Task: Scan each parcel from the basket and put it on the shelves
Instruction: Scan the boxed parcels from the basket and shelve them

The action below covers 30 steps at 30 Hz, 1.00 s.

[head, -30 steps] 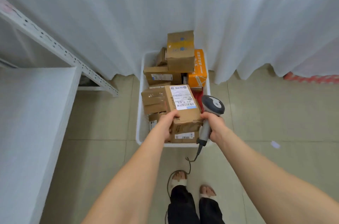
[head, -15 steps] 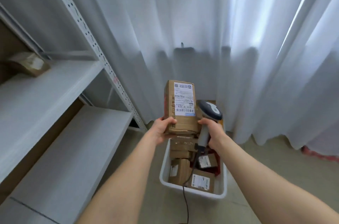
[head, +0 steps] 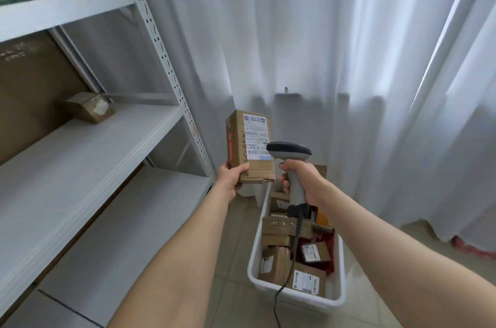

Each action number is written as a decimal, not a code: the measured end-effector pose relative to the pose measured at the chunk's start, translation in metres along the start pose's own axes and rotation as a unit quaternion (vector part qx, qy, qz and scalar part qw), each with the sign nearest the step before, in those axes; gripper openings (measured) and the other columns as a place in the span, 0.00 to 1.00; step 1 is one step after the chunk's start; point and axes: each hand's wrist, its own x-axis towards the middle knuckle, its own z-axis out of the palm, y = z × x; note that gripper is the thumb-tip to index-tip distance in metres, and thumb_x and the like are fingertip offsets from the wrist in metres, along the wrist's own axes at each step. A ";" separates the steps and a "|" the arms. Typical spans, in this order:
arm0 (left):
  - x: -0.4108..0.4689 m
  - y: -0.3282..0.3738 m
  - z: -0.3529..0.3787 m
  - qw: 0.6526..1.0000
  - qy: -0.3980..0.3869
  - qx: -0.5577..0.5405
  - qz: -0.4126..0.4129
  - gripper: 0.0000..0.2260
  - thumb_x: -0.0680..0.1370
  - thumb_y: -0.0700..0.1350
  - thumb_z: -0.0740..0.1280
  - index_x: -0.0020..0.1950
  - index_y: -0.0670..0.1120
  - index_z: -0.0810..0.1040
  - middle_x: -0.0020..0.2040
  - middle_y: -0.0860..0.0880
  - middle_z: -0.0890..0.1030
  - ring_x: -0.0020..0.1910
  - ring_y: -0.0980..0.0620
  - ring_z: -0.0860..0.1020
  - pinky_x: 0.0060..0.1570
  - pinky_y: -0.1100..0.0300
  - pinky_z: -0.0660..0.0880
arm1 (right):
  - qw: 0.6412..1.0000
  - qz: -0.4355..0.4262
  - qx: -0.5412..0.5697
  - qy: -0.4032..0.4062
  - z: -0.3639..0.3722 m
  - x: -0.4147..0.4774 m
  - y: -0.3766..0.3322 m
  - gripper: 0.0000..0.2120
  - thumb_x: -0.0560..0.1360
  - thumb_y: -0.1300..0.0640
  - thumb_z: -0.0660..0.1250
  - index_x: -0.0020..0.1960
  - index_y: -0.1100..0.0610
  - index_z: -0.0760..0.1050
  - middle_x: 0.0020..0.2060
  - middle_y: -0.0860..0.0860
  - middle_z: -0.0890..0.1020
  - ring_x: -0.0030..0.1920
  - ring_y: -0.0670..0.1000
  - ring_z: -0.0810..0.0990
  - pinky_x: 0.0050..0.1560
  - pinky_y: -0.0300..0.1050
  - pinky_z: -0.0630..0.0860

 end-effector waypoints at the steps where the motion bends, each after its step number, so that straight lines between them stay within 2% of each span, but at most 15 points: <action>1: 0.001 0.001 -0.004 1.000 0.001 -0.003 0.002 0.19 0.74 0.38 0.70 0.64 0.46 0.72 0.56 0.45 0.80 0.51 0.47 0.78 0.44 0.55 0.73 | 1.000 -0.002 -0.008 0.002 0.006 -0.001 -0.001 0.07 0.75 0.60 0.66 0.53 0.60 0.74 0.28 0.54 0.80 0.27 0.49 0.76 0.30 0.42 0.76; 11: 0.007 0.008 -0.034 1.000 0.021 -0.021 0.003 0.17 0.75 0.38 0.70 0.63 0.43 0.72 0.56 0.44 0.80 0.45 0.50 0.79 0.41 0.56 0.73 | 0.999 0.013 -0.051 0.013 0.036 -0.009 -0.006 0.05 0.75 0.60 0.65 0.51 0.60 0.73 0.28 0.54 0.78 0.25 0.49 0.74 0.29 0.40 0.75; 14: 0.007 0.011 -0.039 0.999 0.022 -0.026 0.002 0.16 0.75 0.38 0.70 0.62 0.43 0.73 0.56 0.44 0.80 0.47 0.48 0.79 0.46 0.53 0.74 | 0.998 0.009 -0.060 0.011 0.038 -0.009 -0.008 0.05 0.75 0.60 0.65 0.49 0.60 0.73 0.27 0.53 0.78 0.24 0.48 0.74 0.28 0.40 0.75; 17: 0.006 0.013 -0.043 0.999 0.022 -0.028 0.003 0.17 0.76 0.38 0.70 0.63 0.42 0.72 0.57 0.44 0.80 0.49 0.47 0.78 0.45 0.53 0.74 | 0.998 0.007 -0.066 -0.002 0.041 -0.009 -0.011 0.05 0.75 0.60 0.65 0.49 0.59 0.73 0.26 0.53 0.78 0.24 0.47 0.74 0.28 0.39 0.75; 22: 0.007 0.013 -0.048 0.999 0.024 -0.032 0.000 0.17 0.76 0.38 0.69 0.64 0.41 0.72 0.58 0.42 0.79 0.52 0.46 0.78 0.51 0.49 0.76 | 0.997 0.004 -0.080 -0.012 0.045 -0.010 -0.013 0.05 0.75 0.60 0.65 0.50 0.59 0.73 0.25 0.52 0.77 0.23 0.47 0.74 0.28 0.38 0.75; 30: 0.001 0.016 -0.043 0.999 0.026 -0.044 -0.004 0.14 0.77 0.38 0.68 0.62 0.41 0.72 0.57 0.42 0.79 0.51 0.46 0.78 0.50 0.49 0.76 | 0.995 -0.006 -0.102 -0.023 0.043 -0.014 -0.017 0.06 0.75 0.60 0.65 0.51 0.58 0.73 0.25 0.52 0.76 0.23 0.46 0.73 0.28 0.38 0.75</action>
